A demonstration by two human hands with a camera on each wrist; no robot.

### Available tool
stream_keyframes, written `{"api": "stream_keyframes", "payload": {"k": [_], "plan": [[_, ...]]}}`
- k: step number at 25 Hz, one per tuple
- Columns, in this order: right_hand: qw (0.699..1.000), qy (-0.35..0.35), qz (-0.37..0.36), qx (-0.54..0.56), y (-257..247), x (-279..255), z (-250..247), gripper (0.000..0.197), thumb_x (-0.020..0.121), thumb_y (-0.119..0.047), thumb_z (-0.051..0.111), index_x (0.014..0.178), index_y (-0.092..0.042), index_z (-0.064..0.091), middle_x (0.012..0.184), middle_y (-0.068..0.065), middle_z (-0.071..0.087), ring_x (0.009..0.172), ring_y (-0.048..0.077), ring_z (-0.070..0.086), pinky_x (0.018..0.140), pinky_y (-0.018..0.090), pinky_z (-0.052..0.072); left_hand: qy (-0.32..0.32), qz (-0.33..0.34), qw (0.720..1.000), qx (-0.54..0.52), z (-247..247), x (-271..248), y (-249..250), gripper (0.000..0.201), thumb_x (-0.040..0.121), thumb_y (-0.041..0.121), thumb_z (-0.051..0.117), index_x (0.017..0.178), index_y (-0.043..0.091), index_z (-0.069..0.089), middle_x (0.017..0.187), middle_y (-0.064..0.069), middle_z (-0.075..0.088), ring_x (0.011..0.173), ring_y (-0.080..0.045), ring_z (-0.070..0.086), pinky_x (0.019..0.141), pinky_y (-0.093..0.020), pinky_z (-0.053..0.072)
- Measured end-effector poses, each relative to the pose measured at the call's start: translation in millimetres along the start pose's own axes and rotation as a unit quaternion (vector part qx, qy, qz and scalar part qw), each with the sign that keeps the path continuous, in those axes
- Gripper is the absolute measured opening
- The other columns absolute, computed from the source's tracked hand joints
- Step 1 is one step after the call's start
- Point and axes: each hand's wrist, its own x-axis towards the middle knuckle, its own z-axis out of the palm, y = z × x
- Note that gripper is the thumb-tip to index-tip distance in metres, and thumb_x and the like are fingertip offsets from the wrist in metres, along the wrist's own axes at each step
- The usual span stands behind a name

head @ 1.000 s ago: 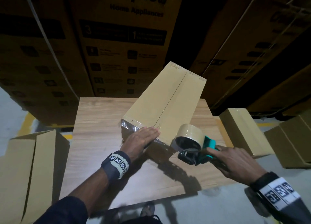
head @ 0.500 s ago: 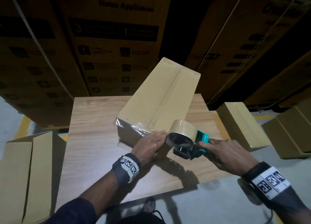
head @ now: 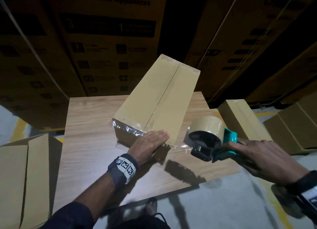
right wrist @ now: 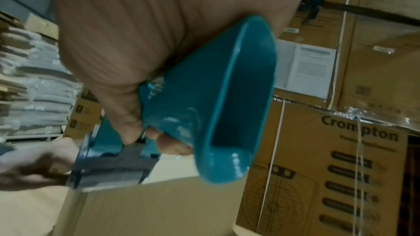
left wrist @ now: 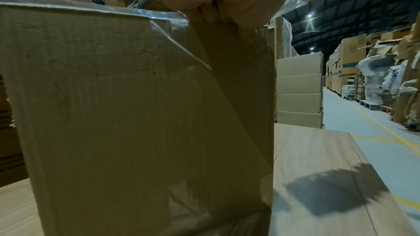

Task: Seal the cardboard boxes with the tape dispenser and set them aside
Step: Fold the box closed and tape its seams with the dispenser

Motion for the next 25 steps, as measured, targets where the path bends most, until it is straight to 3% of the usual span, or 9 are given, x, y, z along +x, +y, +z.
{"api": "stream_keyframes", "payload": {"k": [2,6,8,10,13,16,21,25], "plan": [[1.000,0.014,0.000,0.009,0,-6,9,0.047,0.086,-0.036,0.070,0.130,-0.043,0.053,0.089,-0.017,0.060,0.047,0.002,0.040,0.040,0.012,0.025,0.001,0.007,1.000,0.007,1,-1,1,0.088,0.067,-0.003,0.086,0.146,0.013,0.053,0.146,-0.009,0.058,0.133,-0.023,0.058,0.115,-0.048,0.035],[0.999,0.005,0.031,0.041,-4,-2,55,0.029,0.095,-0.045,0.047,0.125,-0.045,0.043,0.089,-0.010,0.061,0.049,0.007,0.050,0.040,0.024,0.048,0.011,0.012,0.999,0.034,3,-1,-1,0.093,0.063,-0.012,0.086,0.146,0.016,0.053,0.145,-0.007,0.059,0.132,-0.020,0.058,0.113,-0.046,0.035],[0.997,-0.008,0.047,0.062,-3,5,91,0.028,0.098,-0.047,0.042,0.126,-0.047,0.040,0.097,-0.008,0.064,0.055,0.008,0.055,0.047,0.029,0.053,0.009,0.012,0.999,0.035,4,-1,-1,0.094,0.062,-0.014,0.084,0.146,0.016,0.054,0.146,-0.007,0.058,0.133,-0.020,0.058,0.113,-0.046,0.036],[0.993,-0.023,0.061,0.098,-2,11,125,0.034,0.099,-0.044,0.048,0.130,-0.049,0.037,0.111,-0.009,0.064,0.066,0.011,0.061,0.056,0.033,0.057,0.004,0.009,0.999,0.035,6,-2,-1,0.096,0.061,-0.015,0.083,0.147,0.016,0.053,0.147,-0.007,0.057,0.134,-0.020,0.057,0.114,-0.046,0.036],[0.988,-0.043,0.076,0.125,-7,20,162,0.043,0.098,-0.040,0.055,0.135,-0.047,0.035,0.126,-0.007,0.061,0.080,0.017,0.066,0.067,0.039,0.059,-0.001,0.007,0.999,0.039,6,-2,-1,0.097,0.058,-0.017,0.083,0.145,0.016,0.055,0.146,-0.007,0.058,0.132,-0.021,0.058,0.113,-0.048,0.035],[0.986,-0.031,0.082,0.141,-17,35,186,0.046,0.096,-0.037,0.058,0.137,-0.042,0.037,0.130,-0.004,0.061,0.084,0.021,0.068,0.070,0.041,0.059,0.010,-0.002,1.000,0.026,5,-2,1,0.090,0.064,-0.017,0.081,0.144,0.016,0.057,0.145,-0.006,0.059,0.132,-0.021,0.059,0.113,-0.050,0.035],[0.980,0.025,0.085,0.179,-38,48,207,0.044,0.094,-0.039,0.047,0.136,-0.038,0.037,0.122,0.000,0.064,0.085,0.028,0.068,0.063,0.041,0.055,0.013,-0.035,0.999,0.000,5,-2,5,0.084,0.069,-0.018,0.077,0.143,0.017,0.058,0.145,-0.006,0.059,0.132,-0.023,0.058,0.113,-0.051,0.037],[0.965,0.065,0.074,0.243,-52,45,212,0.040,0.092,-0.041,0.045,0.132,-0.040,0.044,0.111,-0.004,0.069,0.085,0.024,0.066,0.065,0.041,0.055,0.017,-0.038,0.999,0.005,6,-3,8,0.085,0.069,-0.017,0.081,0.144,0.018,0.057,0.144,-0.005,0.060,0.132,-0.022,0.059,0.114,-0.050,0.035]]}}
